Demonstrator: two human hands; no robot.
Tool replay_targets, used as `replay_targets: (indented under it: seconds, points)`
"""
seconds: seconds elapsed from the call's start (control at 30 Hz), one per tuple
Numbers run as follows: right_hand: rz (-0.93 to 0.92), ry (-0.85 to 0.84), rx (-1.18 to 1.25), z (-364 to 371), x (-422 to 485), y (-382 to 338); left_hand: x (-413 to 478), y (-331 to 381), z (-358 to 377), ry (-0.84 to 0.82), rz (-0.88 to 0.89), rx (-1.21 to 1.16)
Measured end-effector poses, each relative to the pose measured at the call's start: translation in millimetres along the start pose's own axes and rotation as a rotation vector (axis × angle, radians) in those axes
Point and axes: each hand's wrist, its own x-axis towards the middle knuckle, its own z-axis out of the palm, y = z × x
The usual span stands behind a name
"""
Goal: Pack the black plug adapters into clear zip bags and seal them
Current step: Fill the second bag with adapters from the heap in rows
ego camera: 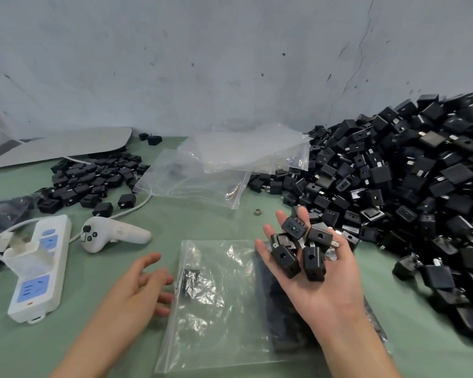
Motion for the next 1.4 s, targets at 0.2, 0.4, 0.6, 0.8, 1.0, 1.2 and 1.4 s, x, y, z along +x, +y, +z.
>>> replay_targets:
  seconds: [0.2,0.4,0.6,0.8,1.0,1.2,1.4]
  points:
    - [-0.022,0.020,0.001,-3,-1,-5,0,1,1,0.113,0.153,0.253]
    - [-0.223,0.145,0.079,-6,2,-38,-5,9,11,0.112,0.180,0.244]
    - [-0.509,0.210,0.276,-17,-5,-96,-3,7,13,0.099,0.101,0.226]
    - [-0.400,0.138,0.312,-18,-12,-96,5,-8,9,0.095,0.070,0.251]
    - [-0.233,0.050,0.260,-7,-15,-75,19,-17,13,0.108,-0.002,0.221]
    - [-0.035,0.034,0.177,2,-24,-55,3,3,24,0.029,-0.034,0.109]
    - [0.326,0.024,0.093,4,-23,-12,0,2,39,-0.130,-0.107,-0.187]
